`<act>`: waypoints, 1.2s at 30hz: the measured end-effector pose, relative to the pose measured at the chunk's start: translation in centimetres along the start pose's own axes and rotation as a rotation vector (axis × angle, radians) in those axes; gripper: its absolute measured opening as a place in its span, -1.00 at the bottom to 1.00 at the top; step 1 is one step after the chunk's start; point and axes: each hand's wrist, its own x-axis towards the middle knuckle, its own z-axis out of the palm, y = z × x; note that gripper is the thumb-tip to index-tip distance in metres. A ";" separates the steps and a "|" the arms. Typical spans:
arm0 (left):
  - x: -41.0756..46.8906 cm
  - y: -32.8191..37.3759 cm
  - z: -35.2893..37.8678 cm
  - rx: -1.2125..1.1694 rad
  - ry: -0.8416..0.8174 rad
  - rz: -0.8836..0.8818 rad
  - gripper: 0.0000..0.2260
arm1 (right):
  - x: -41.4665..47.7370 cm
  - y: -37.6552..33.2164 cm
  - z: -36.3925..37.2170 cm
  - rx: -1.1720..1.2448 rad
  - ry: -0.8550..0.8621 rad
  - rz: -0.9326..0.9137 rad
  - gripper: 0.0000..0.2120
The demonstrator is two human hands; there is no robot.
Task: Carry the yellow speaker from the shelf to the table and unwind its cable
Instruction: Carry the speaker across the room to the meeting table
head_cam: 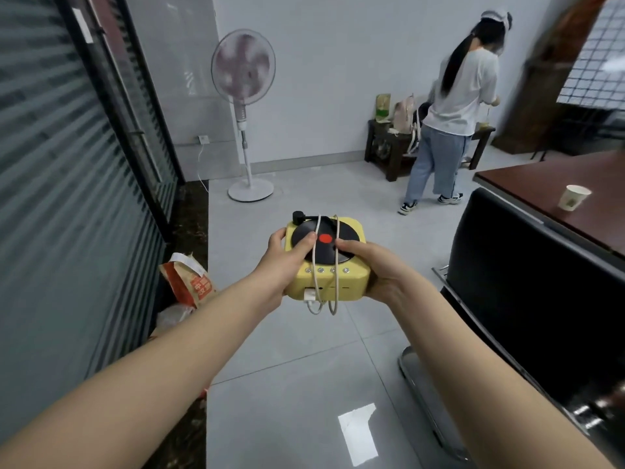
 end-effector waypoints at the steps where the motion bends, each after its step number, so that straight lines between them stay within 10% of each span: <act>1: 1.4 0.3 0.1 0.005 -0.007 0.000 -0.47 | 1.1 -0.5 -0.1 0.010 -0.002 0.005 -0.53; 36: 53.7 14.6 9.5 0.071 -0.207 -0.011 -0.44 | 46.2 -22.6 -9.3 0.089 0.236 -0.050 -0.65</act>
